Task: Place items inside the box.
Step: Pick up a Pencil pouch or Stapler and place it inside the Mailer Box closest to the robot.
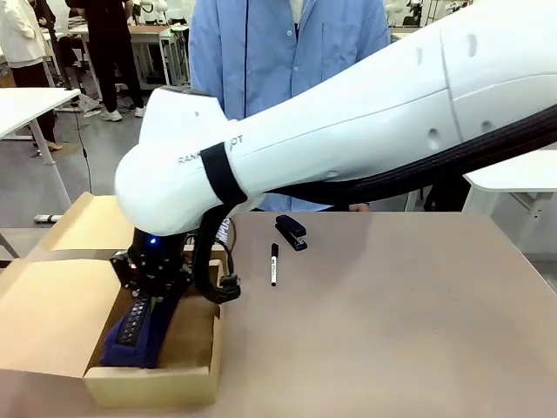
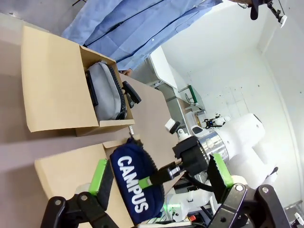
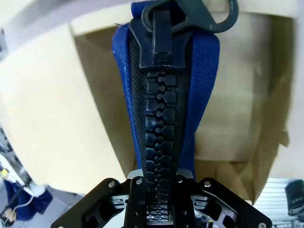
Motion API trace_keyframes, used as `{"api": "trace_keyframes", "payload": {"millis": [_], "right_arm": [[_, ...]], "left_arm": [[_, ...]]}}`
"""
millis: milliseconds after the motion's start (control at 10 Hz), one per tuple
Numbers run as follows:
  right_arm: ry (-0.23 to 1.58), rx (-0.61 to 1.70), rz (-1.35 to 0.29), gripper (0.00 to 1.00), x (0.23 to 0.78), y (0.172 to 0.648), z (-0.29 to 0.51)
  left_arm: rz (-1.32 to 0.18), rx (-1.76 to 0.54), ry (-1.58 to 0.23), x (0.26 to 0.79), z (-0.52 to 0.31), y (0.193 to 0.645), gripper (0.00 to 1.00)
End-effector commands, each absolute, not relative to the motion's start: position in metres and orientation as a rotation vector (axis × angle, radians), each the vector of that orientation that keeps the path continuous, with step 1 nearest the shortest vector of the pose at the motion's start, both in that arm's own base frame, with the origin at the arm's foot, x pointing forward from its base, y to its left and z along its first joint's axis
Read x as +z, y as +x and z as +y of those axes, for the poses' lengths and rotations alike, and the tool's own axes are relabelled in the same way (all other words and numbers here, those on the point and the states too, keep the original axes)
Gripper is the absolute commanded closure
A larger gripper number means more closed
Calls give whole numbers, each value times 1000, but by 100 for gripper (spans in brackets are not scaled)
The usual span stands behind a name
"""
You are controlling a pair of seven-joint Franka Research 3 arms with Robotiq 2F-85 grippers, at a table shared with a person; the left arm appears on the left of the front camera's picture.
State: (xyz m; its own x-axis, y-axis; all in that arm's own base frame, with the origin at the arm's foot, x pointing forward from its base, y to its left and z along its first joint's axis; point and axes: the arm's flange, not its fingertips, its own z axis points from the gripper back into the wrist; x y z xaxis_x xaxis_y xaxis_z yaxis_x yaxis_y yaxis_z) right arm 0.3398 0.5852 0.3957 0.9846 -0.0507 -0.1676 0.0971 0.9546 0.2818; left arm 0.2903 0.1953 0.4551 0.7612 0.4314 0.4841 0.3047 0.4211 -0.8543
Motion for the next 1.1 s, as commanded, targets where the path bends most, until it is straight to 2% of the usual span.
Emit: {"api": "trace_keyframes", "payload": {"millis": [0, 400, 1000], "right_arm": [[262, -21, 217, 92, 401, 336, 601], [186, -49, 196, 92, 378, 337, 608], [199, -18, 216, 92, 354, 348, 606]], "left_arm": [[-775, 76, -1176, 456, 195, 290, 0], [-775, 76, -1176, 456, 195, 290, 0], [-775, 76, -1176, 456, 195, 290, 0]]}}
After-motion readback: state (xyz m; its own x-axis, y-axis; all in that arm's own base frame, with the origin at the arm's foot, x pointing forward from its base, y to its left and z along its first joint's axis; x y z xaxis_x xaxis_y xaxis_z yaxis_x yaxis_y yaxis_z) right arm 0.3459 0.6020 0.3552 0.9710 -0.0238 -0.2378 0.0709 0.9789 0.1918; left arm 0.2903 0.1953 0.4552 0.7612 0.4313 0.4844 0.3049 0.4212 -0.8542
